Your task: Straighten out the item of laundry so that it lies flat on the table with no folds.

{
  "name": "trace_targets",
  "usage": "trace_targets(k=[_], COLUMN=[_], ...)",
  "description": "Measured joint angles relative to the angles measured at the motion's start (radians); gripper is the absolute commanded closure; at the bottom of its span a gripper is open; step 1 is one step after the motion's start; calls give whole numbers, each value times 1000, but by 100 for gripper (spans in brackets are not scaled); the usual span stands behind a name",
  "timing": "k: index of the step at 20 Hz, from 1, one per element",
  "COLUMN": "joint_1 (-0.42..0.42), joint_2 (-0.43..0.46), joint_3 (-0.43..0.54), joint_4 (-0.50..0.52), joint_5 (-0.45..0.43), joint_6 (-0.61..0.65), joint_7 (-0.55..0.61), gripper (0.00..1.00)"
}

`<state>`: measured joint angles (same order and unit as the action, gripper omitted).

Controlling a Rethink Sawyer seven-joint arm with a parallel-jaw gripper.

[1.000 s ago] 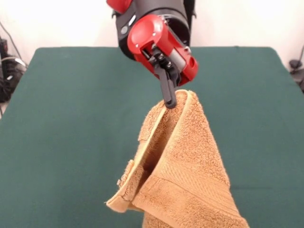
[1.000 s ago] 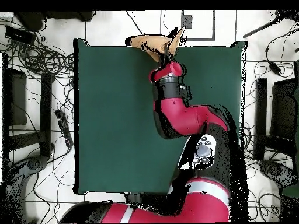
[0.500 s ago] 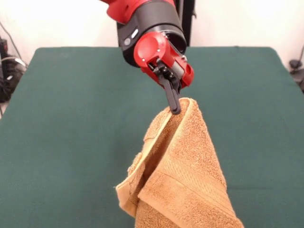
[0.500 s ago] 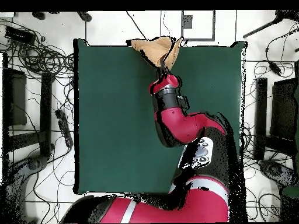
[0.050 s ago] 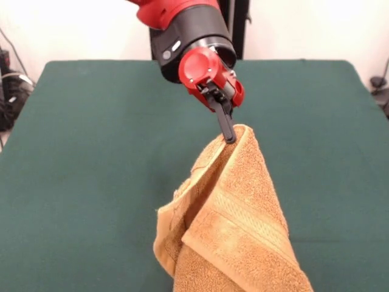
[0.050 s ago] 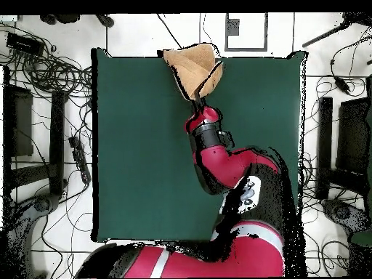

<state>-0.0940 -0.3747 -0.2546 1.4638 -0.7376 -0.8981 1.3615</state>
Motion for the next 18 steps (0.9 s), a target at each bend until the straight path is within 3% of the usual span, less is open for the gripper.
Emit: trace_targets(k=[9,18], joint_1=[-19,-78], joint_2=[4,2], joint_3=[-34,-95], joint_4=[81,200], joint_5=[-5,-73], joint_6=[-1,-73], joint_7=[0,0], gripper=[100,100])
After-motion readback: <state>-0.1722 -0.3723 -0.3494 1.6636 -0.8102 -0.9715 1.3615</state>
